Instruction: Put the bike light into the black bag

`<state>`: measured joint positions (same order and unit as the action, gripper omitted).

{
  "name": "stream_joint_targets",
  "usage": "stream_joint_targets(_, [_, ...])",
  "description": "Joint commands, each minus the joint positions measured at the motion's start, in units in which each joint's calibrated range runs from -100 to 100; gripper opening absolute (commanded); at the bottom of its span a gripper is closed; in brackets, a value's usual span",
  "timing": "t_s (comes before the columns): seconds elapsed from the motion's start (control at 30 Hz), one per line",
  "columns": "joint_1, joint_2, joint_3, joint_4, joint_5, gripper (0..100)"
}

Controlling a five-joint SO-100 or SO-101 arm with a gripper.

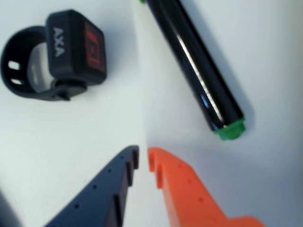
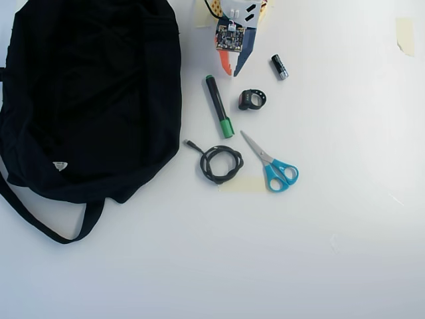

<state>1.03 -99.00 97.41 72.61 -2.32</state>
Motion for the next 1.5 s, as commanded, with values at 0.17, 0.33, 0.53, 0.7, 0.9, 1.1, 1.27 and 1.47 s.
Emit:
stream_joint_targets(0.17, [-1.1,-0.5,1.97,0.43,-0.14,2])
stream_joint_targets(0.33, [-3.8,-0.5,1.97,0.43,-0.14,2])
stream_joint_targets(0.53, [-3.87,-0.5,1.97,0.43,-0.56,2])
stream_joint_targets(0.7, [-3.27,-0.08,1.97,-1.72,-0.56,2])
stream_joint_targets(0.9, [-3.57,4.65,-6.12,-19.72,-0.09,2])
stream_joint_targets(1.1, [-5.52,21.49,-20.5,-36.43,-0.56,2])
stream_joint_targets(1.27, [-7.54,34.19,-32.45,-47.71,-0.56,2])
stream_joint_targets(1.47, [-7.01,51.62,-50.6,-56.59,-0.09,2])
